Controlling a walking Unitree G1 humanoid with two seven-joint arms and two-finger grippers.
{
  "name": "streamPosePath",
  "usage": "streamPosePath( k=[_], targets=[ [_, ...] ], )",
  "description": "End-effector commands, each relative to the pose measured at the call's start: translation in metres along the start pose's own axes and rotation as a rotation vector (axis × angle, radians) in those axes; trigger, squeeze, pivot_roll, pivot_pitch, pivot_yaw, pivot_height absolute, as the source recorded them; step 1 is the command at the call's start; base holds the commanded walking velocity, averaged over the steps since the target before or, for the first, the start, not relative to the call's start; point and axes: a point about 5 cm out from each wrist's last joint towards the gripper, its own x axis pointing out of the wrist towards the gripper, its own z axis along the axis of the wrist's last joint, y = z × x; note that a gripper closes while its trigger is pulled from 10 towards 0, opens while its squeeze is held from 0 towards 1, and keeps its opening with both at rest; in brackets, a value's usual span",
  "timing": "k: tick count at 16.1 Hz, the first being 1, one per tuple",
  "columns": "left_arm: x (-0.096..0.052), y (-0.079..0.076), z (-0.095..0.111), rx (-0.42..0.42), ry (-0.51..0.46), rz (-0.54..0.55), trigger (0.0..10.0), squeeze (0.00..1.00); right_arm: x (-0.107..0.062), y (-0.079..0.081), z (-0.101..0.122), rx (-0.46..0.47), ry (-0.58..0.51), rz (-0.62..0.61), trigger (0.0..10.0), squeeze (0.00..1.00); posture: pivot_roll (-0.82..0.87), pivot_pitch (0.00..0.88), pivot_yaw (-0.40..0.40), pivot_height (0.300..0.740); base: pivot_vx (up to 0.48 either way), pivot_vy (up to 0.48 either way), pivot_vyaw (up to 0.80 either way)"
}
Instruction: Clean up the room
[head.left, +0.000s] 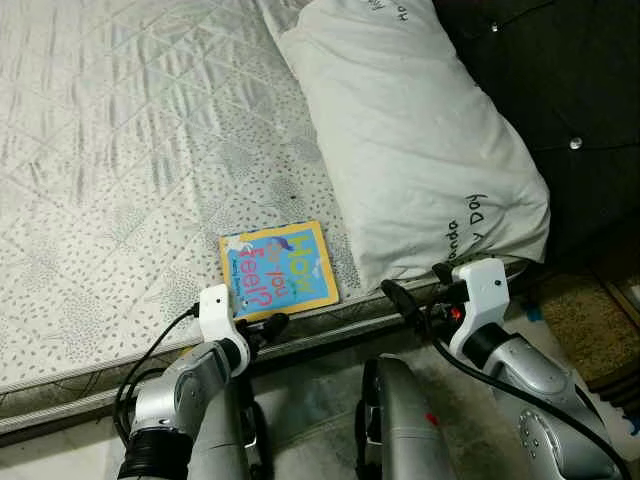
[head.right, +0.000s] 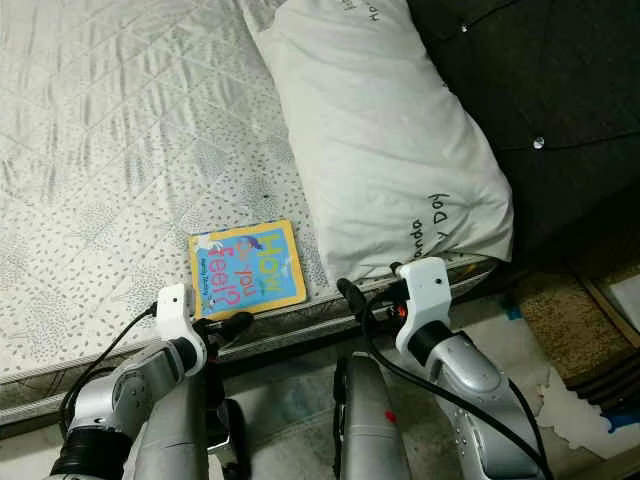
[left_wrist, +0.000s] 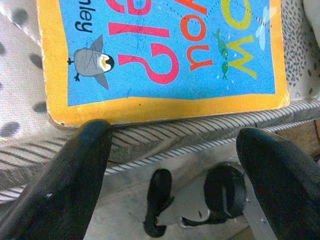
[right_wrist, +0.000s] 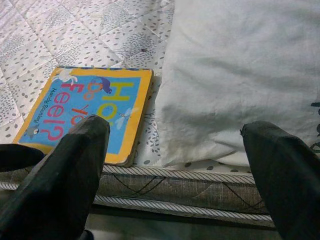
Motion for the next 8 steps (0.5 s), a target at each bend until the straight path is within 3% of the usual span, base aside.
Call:
streamPosePath(
  k=[1,4,5,6,7,8],
  targets=[
    [-0.002,0.011,-0.009,0.005,0.027,0.039,10.0,1.0,-0.003,-0.002,-0.004,0.004,0.014,-0.01,10.0,0.0,-0.25,0.287,0.001,0.617,0.0,0.0,0.0],
    [-0.001,0.013,-0.006,0.008,0.016,0.043,10.0,1.0,-0.003,-0.002,-0.004,0.003,0.012,-0.011,10.0,0.0,-0.25,0.285,0.001,0.617,0.0,0.0,0.0],
    [-0.002,0.011,-0.004,0.01,-0.006,0.04,10.0,0.95,-0.002,-0.003,-0.004,0.001,0.011,-0.015,10.0,0.0,-0.25,0.282,0.003,0.617,0.0,0.0,0.0],
    [-0.004,0.008,-0.003,0.01,-0.023,0.039,10.0,0.8,-0.002,-0.003,-0.003,0.0,0.008,-0.017,10.0,0.0,-0.25,0.282,0.003,0.617,0.0,0.0,0.0],
    [-0.007,0.006,-0.001,0.02,-0.055,0.047,10.0,0.36,-0.002,-0.003,-0.003,0.0,0.004,-0.021,10.0,0.0,-0.24,0.276,0.005,0.617,0.0,0.0,0.0],
    [-0.015,0.003,0.001,0.034,-0.099,0.055,10.0,0.0,-0.001,-0.004,-0.003,-0.001,-0.001,-0.032,10.0,0.0,-0.24,0.268,0.009,0.617,0.0,0.0,0.0]
  ],
)
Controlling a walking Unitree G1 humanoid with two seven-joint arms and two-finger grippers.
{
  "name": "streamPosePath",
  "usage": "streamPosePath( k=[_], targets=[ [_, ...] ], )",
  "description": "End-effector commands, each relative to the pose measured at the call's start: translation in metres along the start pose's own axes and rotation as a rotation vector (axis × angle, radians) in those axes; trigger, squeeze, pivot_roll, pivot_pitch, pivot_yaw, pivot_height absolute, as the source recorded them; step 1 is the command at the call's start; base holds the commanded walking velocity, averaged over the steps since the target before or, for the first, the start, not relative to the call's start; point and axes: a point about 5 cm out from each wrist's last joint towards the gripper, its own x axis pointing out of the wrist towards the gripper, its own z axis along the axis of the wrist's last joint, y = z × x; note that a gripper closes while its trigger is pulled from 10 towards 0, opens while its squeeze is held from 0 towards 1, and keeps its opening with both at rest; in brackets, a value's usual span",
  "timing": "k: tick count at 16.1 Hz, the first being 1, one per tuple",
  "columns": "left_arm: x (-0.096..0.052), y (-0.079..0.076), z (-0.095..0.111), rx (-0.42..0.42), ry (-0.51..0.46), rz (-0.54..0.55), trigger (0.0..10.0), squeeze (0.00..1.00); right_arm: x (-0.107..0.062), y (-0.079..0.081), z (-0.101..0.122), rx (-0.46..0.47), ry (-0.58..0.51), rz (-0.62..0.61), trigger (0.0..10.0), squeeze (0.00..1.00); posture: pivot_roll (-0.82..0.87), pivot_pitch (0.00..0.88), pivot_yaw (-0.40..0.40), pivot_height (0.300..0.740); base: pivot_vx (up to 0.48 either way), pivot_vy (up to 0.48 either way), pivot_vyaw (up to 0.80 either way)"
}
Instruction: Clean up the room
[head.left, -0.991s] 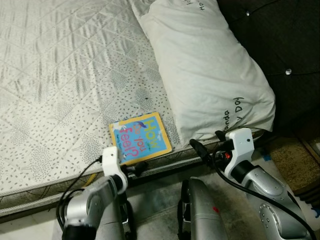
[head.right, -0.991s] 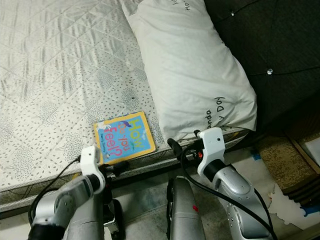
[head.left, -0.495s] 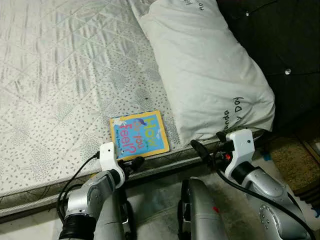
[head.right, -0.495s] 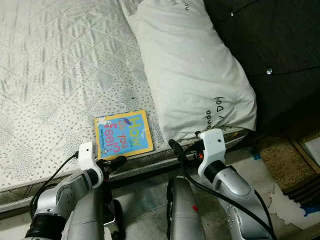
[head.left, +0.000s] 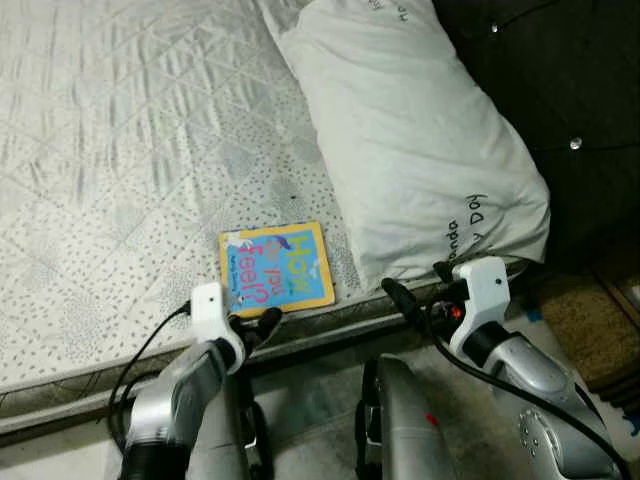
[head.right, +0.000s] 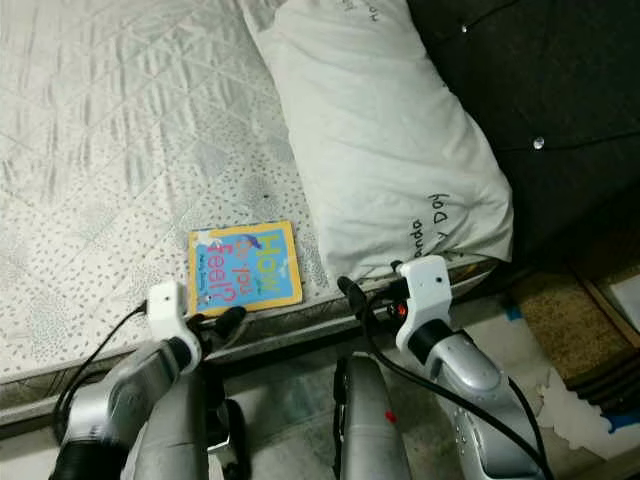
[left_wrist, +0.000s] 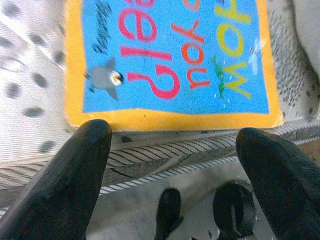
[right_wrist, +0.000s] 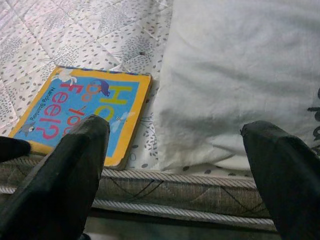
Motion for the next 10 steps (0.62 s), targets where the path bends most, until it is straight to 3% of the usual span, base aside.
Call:
streamPosePath(
  k=[1,3,6,9,10],
  targets=[
    [-0.008,0.002,0.0,0.027,-0.028,0.023,10.0,0.0,-0.003,-0.004,-0.004,0.004,0.01,-0.029,10.0,0.0,-0.24,0.268,0.009,0.617,0.0,0.0,0.0],
    [-0.02,-0.001,0.004,0.064,-0.084,0.009,10.0,0.0,0.0,-0.005,-0.005,0.002,0.004,-0.039,10.0,0.0,-0.21,0.252,0.011,0.617,0.0,0.0,0.0],
    [-0.044,-0.013,0.017,0.135,-0.251,-0.025,10.0,0.0,0.008,-0.005,-0.004,0.0,-0.019,-0.065,10.0,0.0,-0.19,0.225,0.015,0.617,0.0,0.0,0.0],
    [-0.061,-0.01,0.036,0.179,-0.438,0.019,10.0,0.0,0.015,-0.008,-0.005,0.101,-0.025,-0.148,10.0,0.0,-0.17,0.174,0.024,0.617,0.0,0.0,0.0],
    [-0.064,-0.008,0.04,0.233,-0.472,0.036,10.0,0.0,0.02,-0.009,-0.005,0.147,-0.027,-0.179,10.0,0.0,-0.16,0.144,0.031,0.617,0.0,0.0,0.0]
  ],
)
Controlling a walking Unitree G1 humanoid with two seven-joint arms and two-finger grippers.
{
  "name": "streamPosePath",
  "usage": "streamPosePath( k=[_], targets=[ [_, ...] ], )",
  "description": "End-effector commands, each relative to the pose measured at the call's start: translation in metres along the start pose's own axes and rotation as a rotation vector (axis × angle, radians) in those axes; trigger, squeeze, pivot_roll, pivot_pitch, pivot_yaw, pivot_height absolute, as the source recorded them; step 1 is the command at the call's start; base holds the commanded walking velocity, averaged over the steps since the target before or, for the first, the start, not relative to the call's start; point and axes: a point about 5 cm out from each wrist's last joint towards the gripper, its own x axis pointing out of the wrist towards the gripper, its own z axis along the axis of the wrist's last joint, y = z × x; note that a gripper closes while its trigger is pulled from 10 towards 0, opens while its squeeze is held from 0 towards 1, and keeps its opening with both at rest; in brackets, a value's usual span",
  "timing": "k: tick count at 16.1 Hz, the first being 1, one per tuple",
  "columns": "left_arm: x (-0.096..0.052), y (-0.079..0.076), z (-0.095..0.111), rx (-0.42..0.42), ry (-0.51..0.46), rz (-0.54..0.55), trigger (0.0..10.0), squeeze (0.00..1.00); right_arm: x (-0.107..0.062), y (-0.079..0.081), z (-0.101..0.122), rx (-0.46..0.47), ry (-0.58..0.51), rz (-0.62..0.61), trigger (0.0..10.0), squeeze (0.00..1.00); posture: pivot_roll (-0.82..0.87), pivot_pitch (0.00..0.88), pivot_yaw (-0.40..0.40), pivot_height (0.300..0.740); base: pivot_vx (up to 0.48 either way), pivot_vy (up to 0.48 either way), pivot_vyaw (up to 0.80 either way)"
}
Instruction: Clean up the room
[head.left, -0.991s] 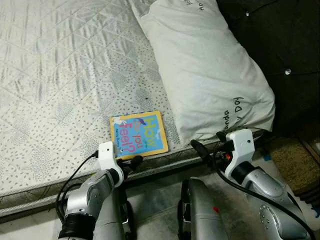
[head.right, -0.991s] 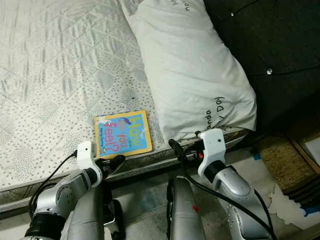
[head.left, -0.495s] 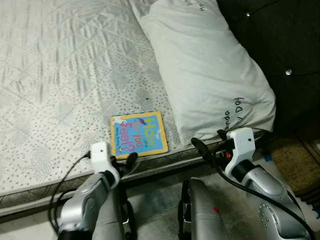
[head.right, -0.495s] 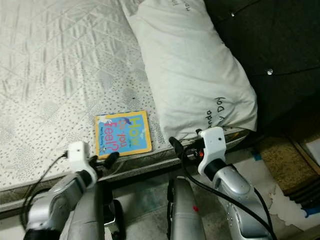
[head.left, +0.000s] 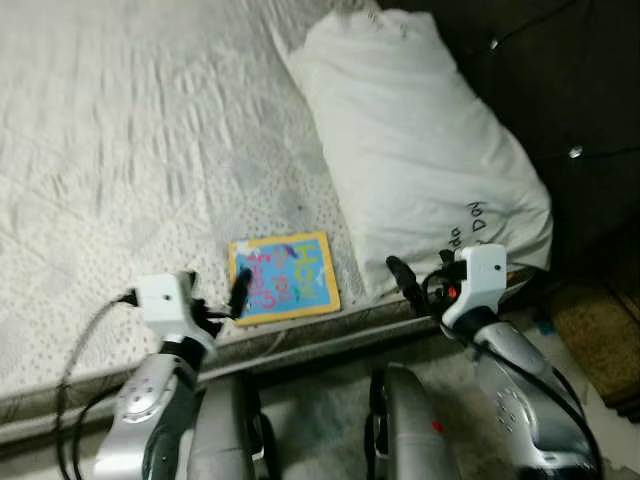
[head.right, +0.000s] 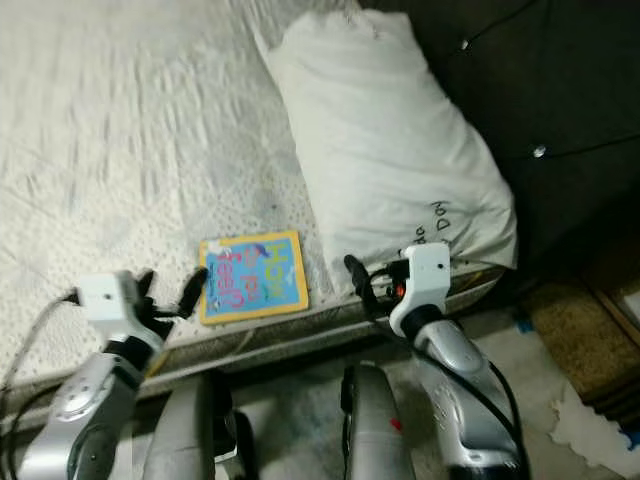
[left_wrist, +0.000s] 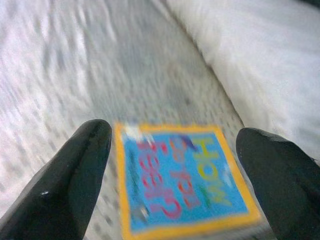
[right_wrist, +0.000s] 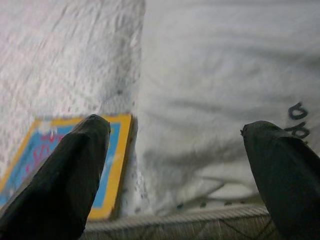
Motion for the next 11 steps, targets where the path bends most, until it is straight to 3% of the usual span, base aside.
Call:
streamPosePath(
  k=[1,5,11],
  targets=[
    [-0.005,0.003,0.0,0.034,-0.007,0.011,10.0,0.0,0.0,-0.003,-0.004,0.038,0.015,-0.03,10.0,0.0,-0.16,0.132,0.032,0.617,0.0,0.0,0.0],
    [0.007,0.001,0.004,0.038,-0.063,0.028,10.0,0.0,0.016,-0.002,0.008,0.132,-0.067,-0.048,10.0,0.0,-0.16,0.066,0.043,0.617,0.0,0.0,0.0],
    [0.017,0.005,0.003,0.007,-0.091,0.066,10.0,0.0,0.028,-0.006,0.016,0.183,-0.112,-0.087,10.0,0.0,-0.15,0.039,0.056,0.617,0.0,0.0,-0.63]
  ],
)
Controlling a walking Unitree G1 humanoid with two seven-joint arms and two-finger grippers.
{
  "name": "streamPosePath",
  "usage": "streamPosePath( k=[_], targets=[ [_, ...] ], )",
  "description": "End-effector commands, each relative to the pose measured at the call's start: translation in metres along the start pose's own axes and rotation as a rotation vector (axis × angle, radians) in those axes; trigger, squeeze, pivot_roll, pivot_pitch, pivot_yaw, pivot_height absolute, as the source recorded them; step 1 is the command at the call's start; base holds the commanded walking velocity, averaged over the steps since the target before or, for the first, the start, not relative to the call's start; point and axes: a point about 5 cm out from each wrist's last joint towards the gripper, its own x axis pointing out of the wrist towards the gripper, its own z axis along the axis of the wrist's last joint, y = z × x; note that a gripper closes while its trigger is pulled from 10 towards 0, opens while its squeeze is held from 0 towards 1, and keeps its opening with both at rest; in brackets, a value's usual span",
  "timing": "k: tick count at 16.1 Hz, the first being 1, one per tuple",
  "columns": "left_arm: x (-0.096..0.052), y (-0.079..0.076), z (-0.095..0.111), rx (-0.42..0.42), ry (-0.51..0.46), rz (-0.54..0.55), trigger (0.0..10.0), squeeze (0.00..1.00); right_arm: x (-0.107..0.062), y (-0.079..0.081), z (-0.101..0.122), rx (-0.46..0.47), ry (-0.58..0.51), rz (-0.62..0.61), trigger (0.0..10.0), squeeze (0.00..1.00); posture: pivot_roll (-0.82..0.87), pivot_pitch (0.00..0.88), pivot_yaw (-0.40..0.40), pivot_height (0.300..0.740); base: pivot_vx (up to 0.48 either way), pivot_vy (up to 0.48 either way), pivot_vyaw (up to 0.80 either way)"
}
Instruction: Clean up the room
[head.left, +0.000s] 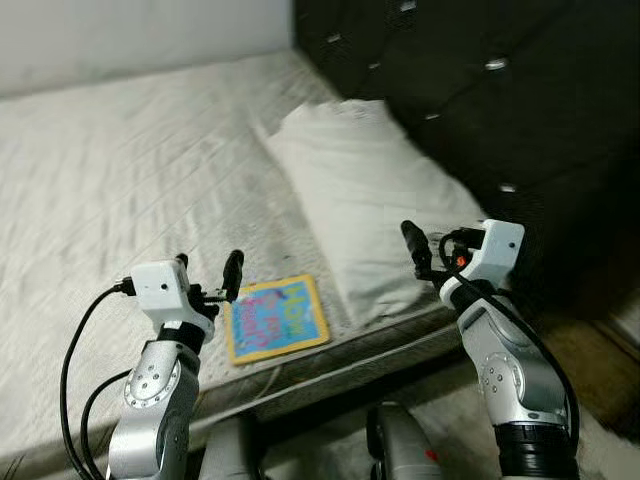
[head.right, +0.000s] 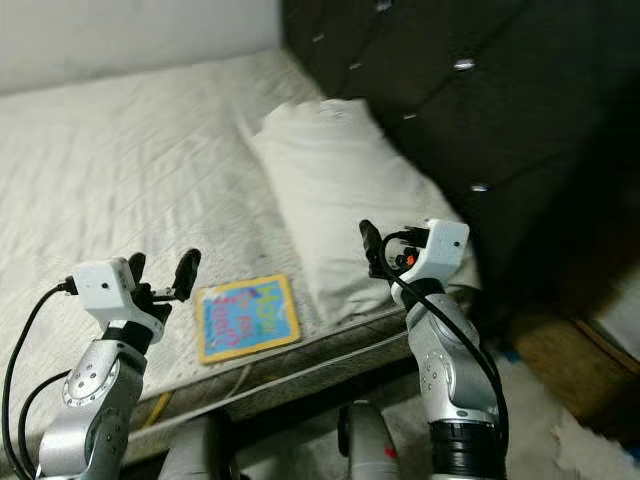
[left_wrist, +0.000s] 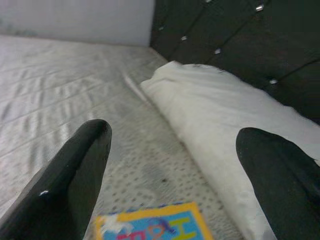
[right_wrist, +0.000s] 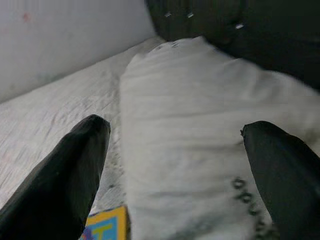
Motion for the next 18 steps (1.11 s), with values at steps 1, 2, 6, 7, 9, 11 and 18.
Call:
streamPosePath(
  k=[1,2,6,7,9,11,18],
  targets=[
    [0.002,0.003,0.0,0.009,-0.004,0.015,10.0,0.0,0.003,0.003,0.002,0.01,-0.014,0.005,10.0,0.0,-0.15,0.037,0.056,0.617,0.0,0.0,-0.64],
    [0.002,0.003,0.0,0.01,-0.005,0.016,10.0,0.0,0.003,0.003,0.002,0.012,-0.015,0.005,10.0,0.0,-0.15,0.036,0.056,0.617,0.0,0.0,-0.63],
    [0.001,0.003,0.001,0.019,-0.012,0.03,10.0,0.0,0.001,0.006,0.0,-0.018,-0.016,0.012,10.0,0.0,-0.14,0.045,0.061,0.617,0.0,0.0,-0.64],
    [0.001,0.003,0.0,0.019,-0.008,0.028,10.0,0.0,-0.001,0.008,-0.002,-0.079,-0.012,0.013,10.0,0.0,-0.14,0.055,0.06,0.617,0.0,0.0,0.0],
    [-0.002,0.004,-0.003,0.019,0.005,0.029,10.0,0.0,-0.005,0.014,-0.007,-0.122,0.01,0.035,10.0,0.0,-0.15,0.071,0.058,0.617,0.0,0.0,0.0],
    [-0.005,0.003,-0.006,0.008,0.017,0.044,10.0,0.0,-0.011,0.017,-0.006,-0.135,0.01,0.05,10.0,0.0,-0.16,0.085,0.057,0.617,0.0,0.0,0.0],
    [-0.007,0.002,-0.007,0.002,0.021,0.059,10.0,0.0,-0.011,0.017,0.003,-0.128,-0.032,0.045,10.0,0.0,-0.15,0.098,0.056,0.622,0.0,0.0,-0.35]
  ],
)
